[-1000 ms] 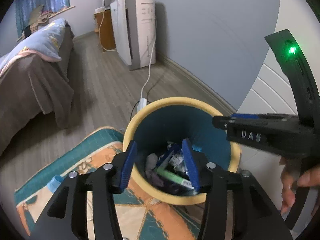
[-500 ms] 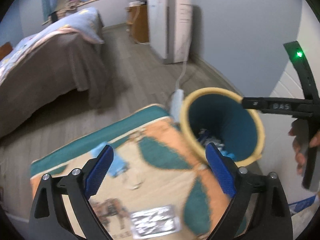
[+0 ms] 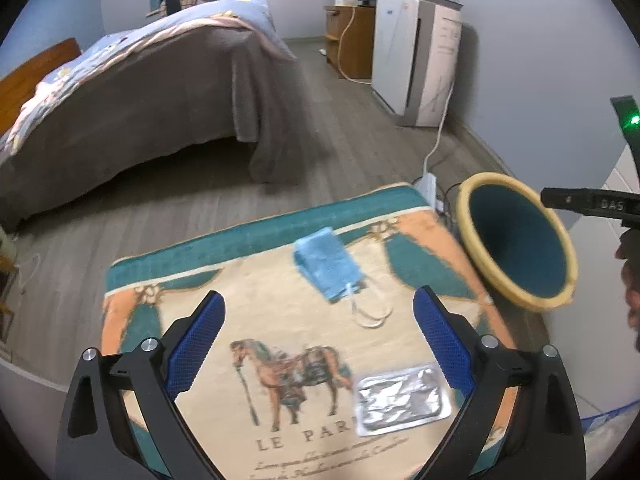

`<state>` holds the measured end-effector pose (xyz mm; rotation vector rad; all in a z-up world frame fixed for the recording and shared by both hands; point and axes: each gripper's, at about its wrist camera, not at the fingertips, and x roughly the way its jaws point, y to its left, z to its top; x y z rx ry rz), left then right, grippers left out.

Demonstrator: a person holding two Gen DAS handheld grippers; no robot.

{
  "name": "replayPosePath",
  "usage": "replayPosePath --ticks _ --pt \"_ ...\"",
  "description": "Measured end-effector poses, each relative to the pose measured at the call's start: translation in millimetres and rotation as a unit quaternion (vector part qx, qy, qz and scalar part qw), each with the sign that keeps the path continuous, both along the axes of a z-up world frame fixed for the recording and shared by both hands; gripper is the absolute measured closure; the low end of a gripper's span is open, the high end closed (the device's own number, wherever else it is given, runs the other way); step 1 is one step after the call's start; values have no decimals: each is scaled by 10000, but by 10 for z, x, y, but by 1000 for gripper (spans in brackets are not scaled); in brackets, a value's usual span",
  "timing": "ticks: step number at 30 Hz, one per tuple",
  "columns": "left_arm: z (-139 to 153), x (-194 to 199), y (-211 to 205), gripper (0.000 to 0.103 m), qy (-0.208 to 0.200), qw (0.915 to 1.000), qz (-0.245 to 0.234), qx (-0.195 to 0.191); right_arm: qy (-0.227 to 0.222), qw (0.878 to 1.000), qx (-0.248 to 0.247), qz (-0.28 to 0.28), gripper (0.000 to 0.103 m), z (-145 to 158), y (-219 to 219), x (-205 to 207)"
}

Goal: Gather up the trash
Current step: 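Move both tools back over the cushion toward the blister pack, then grasp the silver blister pack with the right tool while the left tool grasps the blue mask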

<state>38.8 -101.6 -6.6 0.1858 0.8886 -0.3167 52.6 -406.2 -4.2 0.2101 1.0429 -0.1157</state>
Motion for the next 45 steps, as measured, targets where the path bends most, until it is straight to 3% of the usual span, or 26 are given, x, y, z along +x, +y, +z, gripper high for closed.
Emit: replayPosePath --ticks 6,18,32,40,43,45 --pt "-122 14 159 9 134 9999 78 67 117 9991 -34 402 6 -51 312 68" --pt "-17 -25 459 9 -100 9997 68 204 606 9870 -202 1474 6 -398 908 52" --pt "-133 22 897 9 130 9986 88 513 1507 9420 -356 2977 6 -922 1676 -138" --pt "-145 76 1084 9 367 9987 210 273 2103 8962 -903 3801 6 -1310 2120 -308" --pt "-151 94 1125 9 415 9986 235 222 2241 8867 -1137 3881 6 -1425 2205 -316" --pt "-154 99 1151 9 430 9986 253 192 2238 8866 -1204 3865 6 -1459 2237 -290"
